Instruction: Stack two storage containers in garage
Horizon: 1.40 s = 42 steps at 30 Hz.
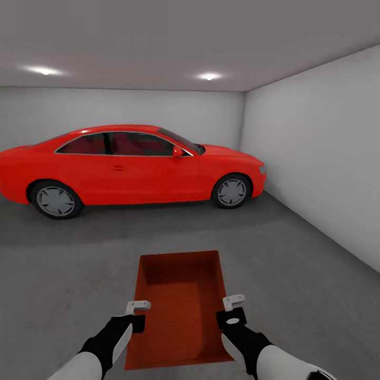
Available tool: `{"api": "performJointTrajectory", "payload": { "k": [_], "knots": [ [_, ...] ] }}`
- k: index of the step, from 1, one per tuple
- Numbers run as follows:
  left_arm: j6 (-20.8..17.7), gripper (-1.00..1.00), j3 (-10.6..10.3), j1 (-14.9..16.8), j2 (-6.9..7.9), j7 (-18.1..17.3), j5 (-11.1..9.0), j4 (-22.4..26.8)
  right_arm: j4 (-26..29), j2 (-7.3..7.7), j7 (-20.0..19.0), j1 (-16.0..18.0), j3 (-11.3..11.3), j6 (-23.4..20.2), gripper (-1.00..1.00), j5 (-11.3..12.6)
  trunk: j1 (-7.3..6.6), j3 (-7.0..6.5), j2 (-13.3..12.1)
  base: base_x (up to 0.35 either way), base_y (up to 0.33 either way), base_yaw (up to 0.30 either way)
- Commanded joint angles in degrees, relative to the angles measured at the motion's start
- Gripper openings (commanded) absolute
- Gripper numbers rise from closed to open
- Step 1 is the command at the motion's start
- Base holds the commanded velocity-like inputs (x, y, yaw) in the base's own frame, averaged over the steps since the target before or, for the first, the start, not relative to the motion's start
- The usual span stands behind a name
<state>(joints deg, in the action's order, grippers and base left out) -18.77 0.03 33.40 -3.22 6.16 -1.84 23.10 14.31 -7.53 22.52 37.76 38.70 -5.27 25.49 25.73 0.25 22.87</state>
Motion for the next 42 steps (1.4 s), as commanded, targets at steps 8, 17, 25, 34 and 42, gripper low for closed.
{"api": "performJointTrajectory", "payload": {
  "k": [8, 17, 25, 34, 42],
  "knots": [
    [-0.39, -1.00, 0.41, 0.00, -0.03, 0.38, 0.70, 0.19, 0.63, -0.29, -0.81, 0.03, -0.11, -0.37, -1.00, 0.61, 0.05, 0.03, 0.05, 0.321, 0.000, -0.282],
    [-0.39, -1.00, 0.41, 0.00, -0.05, 0.36, 0.65, 0.19, 0.63, -0.29, -0.81, 0.03, -0.08, -0.37, -1.00, 0.66, 0.05, 0.03, 0.05, 0.321, 0.000, -0.283],
    [-0.39, -1.00, 0.41, -0.02, -0.04, 0.43, 0.66, 0.19, 0.63, -0.29, -0.81, 0.03, -0.11, -0.37, -1.00, 0.62, 0.05, 0.03, 0.05, 0.321, 0.000, -0.283],
    [-0.39, -1.00, 0.41, 0.00, -0.03, 0.42, 0.67, 0.19, 0.63, -0.29, -0.81, 0.03, -0.10, -0.36, -1.00, 0.62, 0.05, 0.03, 0.05, 0.321, 0.000, -0.283],
    [-0.39, -1.00, 0.41, -0.02, -0.03, 0.42, 0.62, 0.19, 0.63, -0.29, -0.81, 0.03, -0.06, -0.39, -1.00, 0.61, 0.05, 0.03, 0.05, 0.321, 0.000, -0.283]
  ]
}}
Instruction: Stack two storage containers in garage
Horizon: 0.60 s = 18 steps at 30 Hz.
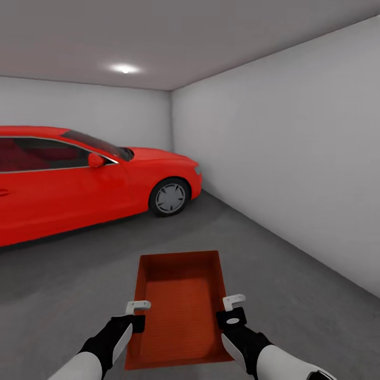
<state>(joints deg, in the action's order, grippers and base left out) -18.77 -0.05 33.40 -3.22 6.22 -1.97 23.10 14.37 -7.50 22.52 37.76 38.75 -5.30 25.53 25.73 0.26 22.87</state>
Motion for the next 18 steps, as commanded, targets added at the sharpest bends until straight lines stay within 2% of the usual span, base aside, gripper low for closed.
{"api": "performJointTrajectory", "payload": {
  "k": [1, 18],
  "knots": [
    [-0.39, -1.00, 0.49, -0.02, -0.03, 0.37, 0.74, 0.19, 0.57, -0.32, -0.81, 0.03, -0.12, -0.35, -1.00, 0.57, 0.05, 0.03, 0.05, 0.321, 0.000, -0.283],
    [-0.39, -1.00, 0.49, -0.01, -0.03, 0.37, 0.74, 0.11, 0.57, -0.32, -0.81, 0.03, -0.09, -0.39, -1.00, 0.57, 0.05, 0.03, 0.05, 0.321, 0.000, -0.283]
  ]
}}
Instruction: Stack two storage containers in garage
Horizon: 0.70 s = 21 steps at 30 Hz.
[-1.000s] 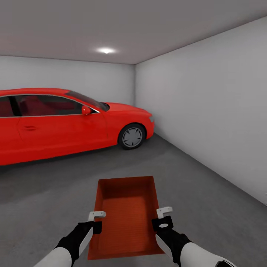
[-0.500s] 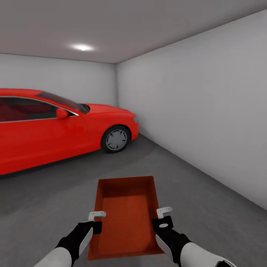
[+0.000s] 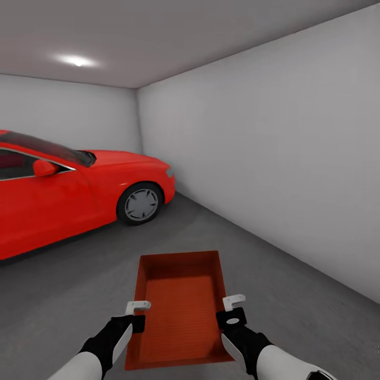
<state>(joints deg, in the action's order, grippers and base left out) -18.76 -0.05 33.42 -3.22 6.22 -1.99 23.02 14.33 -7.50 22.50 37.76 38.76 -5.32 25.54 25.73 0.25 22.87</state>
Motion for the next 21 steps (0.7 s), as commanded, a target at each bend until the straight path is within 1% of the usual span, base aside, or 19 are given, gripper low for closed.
{"api": "performJointTrajectory", "payload": {
  "k": [1, 21],
  "knots": [
    [-0.40, -1.00, 0.49, -0.02, -0.03, 0.37, 0.76, 0.19, 0.61, -0.32, -0.79, 0.03, -0.12, -0.36, -1.00, 0.57, 0.05, 0.03, 0.05, 0.321, 0.000, -0.283],
    [-0.40, -1.00, 0.49, -0.03, -0.03, 0.37, 0.76, 0.19, 0.61, -0.32, -0.79, 0.03, -0.08, -0.39, -1.00, 0.57, 0.05, 0.03, 0.05, 0.321, 0.000, -0.283]
  ]
}}
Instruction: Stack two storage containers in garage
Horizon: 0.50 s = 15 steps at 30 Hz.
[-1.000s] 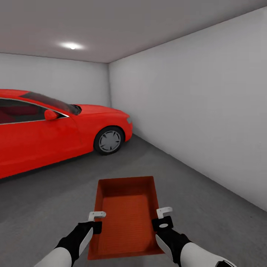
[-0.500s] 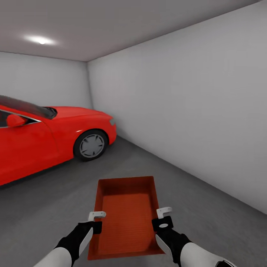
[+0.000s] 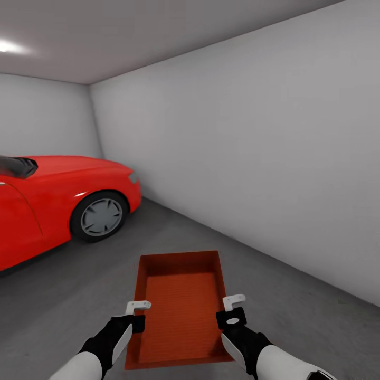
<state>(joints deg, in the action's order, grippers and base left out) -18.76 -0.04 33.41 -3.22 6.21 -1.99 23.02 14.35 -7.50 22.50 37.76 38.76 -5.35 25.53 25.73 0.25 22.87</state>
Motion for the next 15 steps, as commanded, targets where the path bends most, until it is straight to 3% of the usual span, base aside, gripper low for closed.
{"api": "performJointTrajectory", "payload": {
  "k": [1, 15],
  "knots": [
    [-0.40, -1.00, 0.48, -0.02, -0.03, 0.36, 0.76, 0.19, 0.60, -0.32, -0.79, 0.03, -0.09, -0.36, -1.00, 0.58, 0.05, 0.03, 0.05, 0.321, 0.000, -0.283],
    [-0.40, -1.00, 0.48, -0.01, -0.03, 0.38, 0.76, 0.19, 0.60, -0.32, -0.79, 0.03, -0.09, -0.36, -1.00, 0.58, 0.05, 0.03, 0.05, 0.321, 0.000, -0.283]
  ]
}}
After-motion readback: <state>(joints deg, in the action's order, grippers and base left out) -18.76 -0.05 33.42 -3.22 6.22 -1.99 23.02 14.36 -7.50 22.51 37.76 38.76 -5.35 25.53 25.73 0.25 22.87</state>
